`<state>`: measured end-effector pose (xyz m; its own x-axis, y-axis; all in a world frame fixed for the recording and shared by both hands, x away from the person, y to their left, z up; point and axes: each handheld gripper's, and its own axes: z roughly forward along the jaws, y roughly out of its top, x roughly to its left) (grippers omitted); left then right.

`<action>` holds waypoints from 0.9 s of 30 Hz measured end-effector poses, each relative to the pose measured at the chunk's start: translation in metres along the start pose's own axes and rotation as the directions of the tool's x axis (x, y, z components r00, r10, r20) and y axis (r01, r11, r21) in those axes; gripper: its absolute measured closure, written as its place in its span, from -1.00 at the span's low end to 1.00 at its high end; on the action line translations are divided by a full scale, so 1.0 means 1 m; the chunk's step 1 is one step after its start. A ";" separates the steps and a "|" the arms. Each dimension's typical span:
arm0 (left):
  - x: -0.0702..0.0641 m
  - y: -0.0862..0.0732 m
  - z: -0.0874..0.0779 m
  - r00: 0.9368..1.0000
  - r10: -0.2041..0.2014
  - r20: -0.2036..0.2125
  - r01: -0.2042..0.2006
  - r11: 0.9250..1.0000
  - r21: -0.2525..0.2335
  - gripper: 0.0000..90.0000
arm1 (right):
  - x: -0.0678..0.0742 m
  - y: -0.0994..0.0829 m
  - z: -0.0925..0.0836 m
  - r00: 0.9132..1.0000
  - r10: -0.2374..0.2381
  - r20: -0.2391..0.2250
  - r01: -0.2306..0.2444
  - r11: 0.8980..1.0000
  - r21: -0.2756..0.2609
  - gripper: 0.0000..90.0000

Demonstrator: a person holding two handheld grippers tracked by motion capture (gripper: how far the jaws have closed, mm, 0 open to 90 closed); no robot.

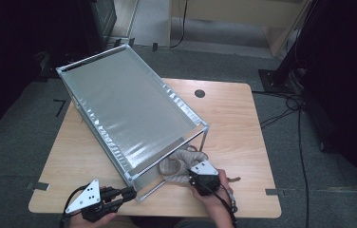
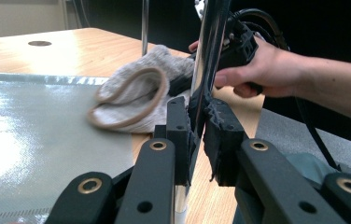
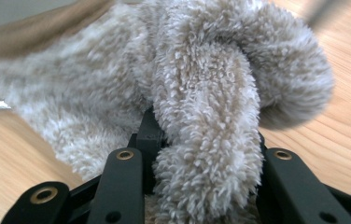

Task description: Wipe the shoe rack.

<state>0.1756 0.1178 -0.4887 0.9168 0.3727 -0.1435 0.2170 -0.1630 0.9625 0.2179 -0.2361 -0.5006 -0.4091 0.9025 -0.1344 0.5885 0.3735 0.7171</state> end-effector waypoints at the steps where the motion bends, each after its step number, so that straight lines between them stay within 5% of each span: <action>1: 0.000 0.000 0.000 1.000 -0.002 0.003 0.002 1.000 -0.001 0.79 | -0.009 -0.003 -0.001 1.000 0.026 0.013 -0.026 1.000 0.006 0.41; 5: 0.001 0.000 0.000 1.000 -0.001 0.006 0.001 1.000 0.001 0.79 | -0.042 -0.015 -0.005 0.988 0.134 0.070 -0.135 0.991 0.006 0.41; 10: 0.001 0.000 0.000 1.000 -0.003 0.007 0.003 1.000 0.000 0.79 | -0.071 -0.028 -0.006 0.954 0.257 0.156 -0.257 0.966 -0.022 0.40; 13: 0.001 0.000 0.000 1.000 -0.003 0.007 0.003 1.000 -0.001 0.79 | -0.085 -0.034 -0.008 0.920 0.333 0.208 -0.328 0.943 -0.059 0.40; 20: 0.002 -0.001 -0.001 1.000 -0.008 0.014 0.008 1.000 0.001 0.79 | -0.099 -0.041 -0.016 0.845 0.415 0.336 -0.389 0.910 -0.144 0.42; 23: 0.002 -0.001 -0.002 1.000 -0.009 0.015 0.009 1.000 0.002 0.79 | -0.105 -0.046 -0.019 0.803 0.483 0.350 -0.446 0.876 -0.187 0.42; 25: 0.002 -0.001 -0.002 1.000 -0.009 0.015 0.009 1.000 0.002 0.79 | -0.107 -0.048 -0.018 0.804 0.507 0.312 -0.471 0.862 -0.188 0.41; 27: 0.003 -0.001 -0.001 1.000 -0.009 0.018 0.009 1.000 0.001 0.78 | -0.104 -0.047 -0.017 0.820 0.513 0.254 -0.477 0.858 -0.192 0.41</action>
<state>0.1772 0.1202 -0.4899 0.9205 0.3580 -0.1564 0.2258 -0.1609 0.9608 0.2208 -0.3507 -0.5083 0.1438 0.9860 0.0838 0.5656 -0.1514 0.8107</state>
